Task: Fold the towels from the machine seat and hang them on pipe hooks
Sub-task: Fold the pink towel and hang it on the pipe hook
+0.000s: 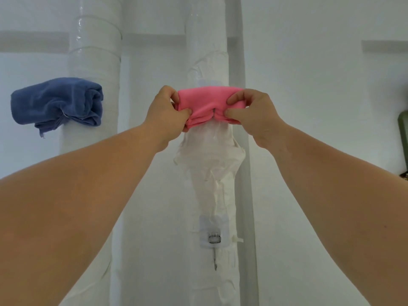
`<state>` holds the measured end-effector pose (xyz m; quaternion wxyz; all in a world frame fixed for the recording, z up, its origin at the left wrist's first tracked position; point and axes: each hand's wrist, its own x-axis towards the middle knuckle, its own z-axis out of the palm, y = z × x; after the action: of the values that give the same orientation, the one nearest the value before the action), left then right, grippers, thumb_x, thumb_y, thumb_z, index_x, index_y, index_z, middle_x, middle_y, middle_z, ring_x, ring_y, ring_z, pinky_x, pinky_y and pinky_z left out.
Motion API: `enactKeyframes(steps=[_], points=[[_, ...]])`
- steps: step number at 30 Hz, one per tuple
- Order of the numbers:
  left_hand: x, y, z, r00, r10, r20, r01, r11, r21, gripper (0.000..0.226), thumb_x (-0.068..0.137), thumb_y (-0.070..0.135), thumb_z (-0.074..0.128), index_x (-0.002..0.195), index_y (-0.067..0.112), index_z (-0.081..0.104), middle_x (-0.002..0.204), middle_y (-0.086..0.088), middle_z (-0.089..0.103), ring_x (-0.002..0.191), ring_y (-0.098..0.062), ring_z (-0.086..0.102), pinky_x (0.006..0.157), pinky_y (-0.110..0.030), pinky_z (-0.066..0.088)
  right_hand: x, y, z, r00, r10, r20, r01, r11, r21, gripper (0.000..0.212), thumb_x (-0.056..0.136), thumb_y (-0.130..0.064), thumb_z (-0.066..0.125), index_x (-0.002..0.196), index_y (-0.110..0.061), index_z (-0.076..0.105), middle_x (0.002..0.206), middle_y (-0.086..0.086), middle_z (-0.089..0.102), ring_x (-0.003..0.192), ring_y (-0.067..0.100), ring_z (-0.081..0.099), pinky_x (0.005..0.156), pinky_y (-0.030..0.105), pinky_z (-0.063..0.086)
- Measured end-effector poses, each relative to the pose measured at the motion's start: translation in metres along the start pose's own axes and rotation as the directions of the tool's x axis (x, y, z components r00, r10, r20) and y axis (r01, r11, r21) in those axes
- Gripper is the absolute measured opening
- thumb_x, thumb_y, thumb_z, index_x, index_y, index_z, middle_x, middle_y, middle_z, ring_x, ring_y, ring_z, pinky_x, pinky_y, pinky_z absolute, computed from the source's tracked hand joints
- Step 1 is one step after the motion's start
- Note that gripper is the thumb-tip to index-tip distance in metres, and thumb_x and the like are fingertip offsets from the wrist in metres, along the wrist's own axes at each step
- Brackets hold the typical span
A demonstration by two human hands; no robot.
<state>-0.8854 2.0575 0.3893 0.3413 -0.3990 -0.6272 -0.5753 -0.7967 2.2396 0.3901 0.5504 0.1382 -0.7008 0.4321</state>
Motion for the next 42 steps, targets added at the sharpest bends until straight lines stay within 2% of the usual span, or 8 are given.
enactKeyframes(steps=[5,8,12,15,24,27,33,42], points=[[0.002,-0.003,0.005,0.999,-0.041,-0.028,0.041,0.999,0.017,0.027,0.091,0.006,0.060,0.087,0.023,0.039,0.089,-0.009,0.058,0.066,-0.028,0.062,0.063,-0.044,0.059,-0.001,0.000,0.005,0.993,0.113,0.014,-0.114,0.990,0.086,0.023,0.075,0.006,0.077,0.082,-0.014,0.066,0.097,0.008,0.064,0.083,0.024,0.070,0.074,0.038,0.064],[0.001,-0.003,0.005,0.994,0.071,-0.088,-0.051,0.976,0.213,0.023,0.089,0.017,0.066,0.099,0.021,0.045,0.095,-0.005,0.055,0.082,-0.026,0.056,0.076,-0.041,0.053,0.002,-0.007,0.003,0.989,0.145,0.036,-0.142,0.986,-0.093,0.011,0.081,-0.014,0.073,0.088,-0.015,0.064,0.091,0.005,0.067,0.076,0.017,0.065,0.069,0.033,0.060],[-0.007,0.007,0.004,0.877,0.477,-0.053,-0.348,0.708,0.614,0.035,0.089,0.018,0.061,0.123,0.024,0.057,0.129,-0.010,0.049,0.112,-0.032,0.050,0.094,-0.043,0.044,0.005,-0.018,0.002,0.997,0.079,-0.022,-0.082,0.965,-0.249,0.032,0.089,-0.042,0.065,0.075,-0.013,0.058,0.074,-0.003,0.055,0.068,0.013,0.054,0.061,0.023,0.047],[-0.009,0.012,0.008,0.779,0.610,0.145,-0.513,0.486,0.708,0.031,0.098,0.031,0.047,0.110,0.021,0.074,0.129,-0.007,0.058,0.114,-0.036,0.050,0.094,-0.048,0.040,0.008,-0.018,0.003,0.998,-0.017,-0.056,-0.009,0.903,-0.430,0.046,0.080,-0.056,0.075,0.064,-0.020,0.050,0.065,-0.008,0.055,0.065,0.011,0.056,0.064,0.026,0.050],[-0.010,-0.008,0.013,0.871,0.486,0.077,-0.373,0.550,0.748,0.029,0.097,0.040,0.057,0.096,0.023,0.080,0.132,-0.002,0.064,0.114,-0.033,0.052,0.092,-0.042,0.037,0.010,-0.006,0.015,0.994,-0.063,-0.090,0.005,0.841,-0.541,0.038,0.082,-0.051,0.075,0.078,-0.020,0.053,0.090,-0.001,0.063,0.081,0.017,0.059,0.069,0.029,0.043],[-0.023,-0.009,0.017,0.880,0.465,0.092,-0.356,0.522,0.775,0.034,0.101,0.041,0.048,0.105,0.023,0.077,0.145,-0.003,0.054,0.118,-0.034,0.050,0.095,-0.046,0.036,0.003,-0.006,0.014,0.997,-0.060,-0.047,0.024,0.830,-0.558,0.030,0.086,-0.046,0.071,0.077,-0.026,0.050,0.104,0.006,0.063,0.078,0.018,0.057,0.070,0.028,0.041],[-0.048,-0.015,0.012,0.910,0.375,0.179,-0.346,0.445,0.826,0.056,0.096,0.038,0.051,0.150,0.025,0.043,0.167,-0.005,0.021,0.147,-0.031,0.027,0.119,-0.052,0.022,-0.022,-0.006,0.001,0.997,-0.079,0.015,0.074,0.826,-0.559,0.028,0.089,-0.041,0.068,0.112,-0.027,0.065,0.125,0.004,0.048,0.098,0.018,0.056,0.094,0.029,0.046],[-0.071,-0.004,0.004,0.941,0.263,0.214,-0.319,0.470,0.823,0.073,0.095,0.047,0.050,0.159,0.033,0.018,0.169,-0.004,0.007,0.154,-0.030,0.011,0.123,-0.057,0.008,-0.063,-0.014,0.004,0.981,-0.191,0.030,0.164,0.738,-0.655,0.043,0.093,-0.037,0.062,0.133,-0.028,0.054,0.158,0.005,0.029,0.138,0.031,0.039,0.105,0.040,0.040]])
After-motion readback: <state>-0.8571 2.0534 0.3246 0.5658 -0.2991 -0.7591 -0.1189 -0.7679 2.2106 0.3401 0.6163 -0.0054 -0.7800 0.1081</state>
